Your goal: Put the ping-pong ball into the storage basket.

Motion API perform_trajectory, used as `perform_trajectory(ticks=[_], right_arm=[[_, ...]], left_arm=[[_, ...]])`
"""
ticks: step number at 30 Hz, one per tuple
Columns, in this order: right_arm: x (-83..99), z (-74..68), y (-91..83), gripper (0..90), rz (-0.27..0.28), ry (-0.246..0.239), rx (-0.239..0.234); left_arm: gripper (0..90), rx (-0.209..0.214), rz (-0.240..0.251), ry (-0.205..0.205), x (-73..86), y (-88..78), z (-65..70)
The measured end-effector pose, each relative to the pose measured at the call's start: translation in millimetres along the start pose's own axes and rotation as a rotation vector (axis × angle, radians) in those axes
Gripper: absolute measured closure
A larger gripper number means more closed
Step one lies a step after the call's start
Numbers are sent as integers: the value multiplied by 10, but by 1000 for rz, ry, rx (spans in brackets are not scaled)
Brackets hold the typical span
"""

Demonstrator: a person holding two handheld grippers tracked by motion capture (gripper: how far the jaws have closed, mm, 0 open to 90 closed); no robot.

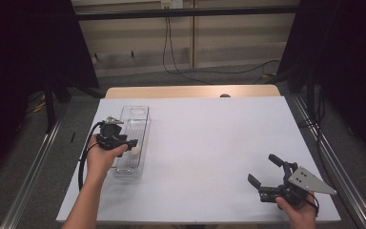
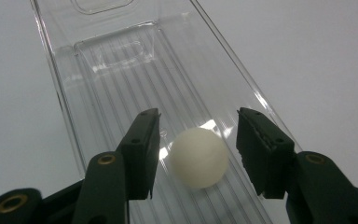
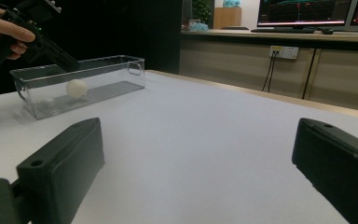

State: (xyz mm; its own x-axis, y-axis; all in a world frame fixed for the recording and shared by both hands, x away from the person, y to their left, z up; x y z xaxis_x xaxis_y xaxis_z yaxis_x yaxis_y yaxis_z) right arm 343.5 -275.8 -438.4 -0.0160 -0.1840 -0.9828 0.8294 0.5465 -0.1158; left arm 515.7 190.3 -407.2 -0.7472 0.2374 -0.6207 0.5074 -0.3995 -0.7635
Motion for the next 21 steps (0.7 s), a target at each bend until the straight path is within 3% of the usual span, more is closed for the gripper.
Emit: perform_trajectory(ticks=[5,11,12,21], right_arm=[[0,-2,3,17,3,1,-3],[1,-2,4,17,0,-3,-2],[1,-4,3,17,-2,-1,-3],[3,-7,6,17,-4,1,-6]], left_arm=[[487,-13,23,-5,17,-4,-10],[469,8,37,-8,13,-36,0],[464,-8,41,-8,11,-44,0],[389,-10,55,-14,15,-66,4]])
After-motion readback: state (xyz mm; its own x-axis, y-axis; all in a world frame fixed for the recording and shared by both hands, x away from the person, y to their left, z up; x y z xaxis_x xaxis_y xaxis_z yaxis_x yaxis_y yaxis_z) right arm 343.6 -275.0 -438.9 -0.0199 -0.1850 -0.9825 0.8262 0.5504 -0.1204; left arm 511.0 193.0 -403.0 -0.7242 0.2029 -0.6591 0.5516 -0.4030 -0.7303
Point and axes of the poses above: each handheld gripper's, and its own axes: y roughly forward along the jaws, x roughly out of its underside, z roughly to its right, the point moved 3 cm from there along y, roughly forward along the jaws, and after that the axes turned 10 degrees about -y, right-handed, at the moved point
